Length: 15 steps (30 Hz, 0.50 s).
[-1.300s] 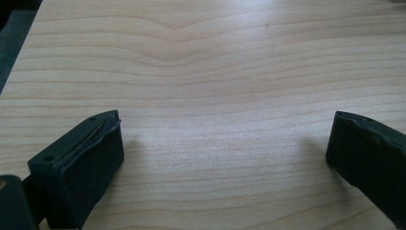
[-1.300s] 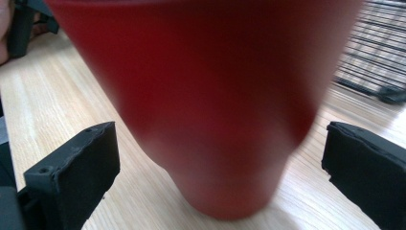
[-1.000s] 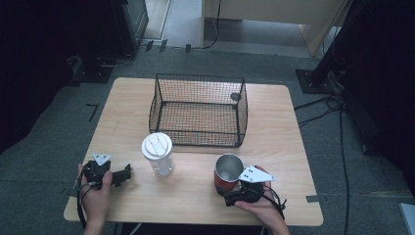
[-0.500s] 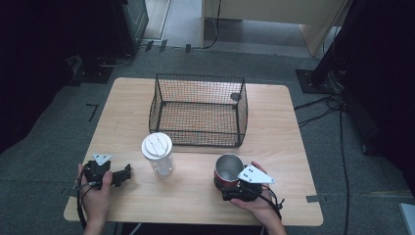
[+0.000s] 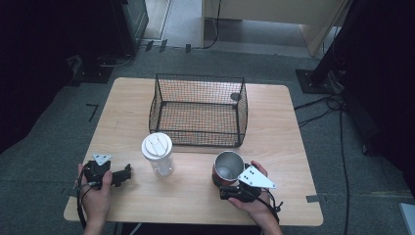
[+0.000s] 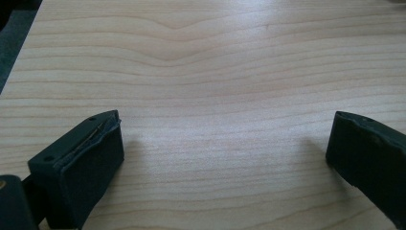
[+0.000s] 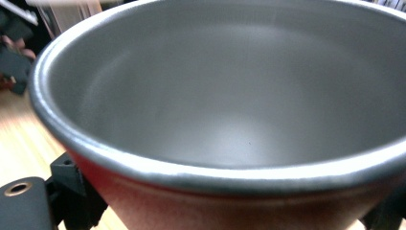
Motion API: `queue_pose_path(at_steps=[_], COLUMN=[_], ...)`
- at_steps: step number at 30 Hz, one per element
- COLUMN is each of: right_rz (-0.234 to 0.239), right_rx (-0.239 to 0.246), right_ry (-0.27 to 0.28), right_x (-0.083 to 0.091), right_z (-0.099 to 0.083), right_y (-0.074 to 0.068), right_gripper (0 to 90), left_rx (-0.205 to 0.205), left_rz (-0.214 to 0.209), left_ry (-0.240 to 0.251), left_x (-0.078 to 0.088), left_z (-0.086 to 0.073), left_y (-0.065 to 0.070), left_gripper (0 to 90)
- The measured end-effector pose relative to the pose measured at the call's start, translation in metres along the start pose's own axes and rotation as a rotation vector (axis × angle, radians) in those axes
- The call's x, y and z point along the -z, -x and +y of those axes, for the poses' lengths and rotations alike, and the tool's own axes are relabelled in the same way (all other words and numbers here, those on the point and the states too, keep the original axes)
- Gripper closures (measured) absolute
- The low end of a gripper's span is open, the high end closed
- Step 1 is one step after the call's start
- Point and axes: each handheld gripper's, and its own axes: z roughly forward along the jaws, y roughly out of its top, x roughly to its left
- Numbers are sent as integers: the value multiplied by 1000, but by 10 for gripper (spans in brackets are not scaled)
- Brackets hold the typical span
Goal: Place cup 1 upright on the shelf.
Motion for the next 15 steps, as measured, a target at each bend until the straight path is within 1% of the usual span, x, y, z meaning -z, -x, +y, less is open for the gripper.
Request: queue_pose_path(at_steps=[1,2,3,5,6,8,10,12,15], right_rz=[0,-6,-6,-11,-11,-10,-4,-1,-3], right_rx=[-3,-7,-7,-8,-9,-6,-7,-4,7], right_ry=[14,40,40,61,80,89,113,118,131], right_x=[1,1,1,2,1,1,-3,-4,-8], right_z=[2,7,7,13,18,20,28,30,38], right_y=[-1,-2,-2,-4,-5,-5,-6,-7,-8], right_gripper=[74,74,74,74,74,74,73,74,74], left_rx=[0,0,0,0,0,0,0,0,0], left_rz=[0,0,0,0,0,0,0,0,0], left_ry=[0,0,0,0,0,0,0,0,0], left_x=[0,0,0,0,0,0,0,0,0], left_z=[0,0,0,0,0,0,0,0,0], left_y=[0,0,0,0,0,0,0,0,0], left_gripper=[0,0,0,0,0,0,0,0,0])
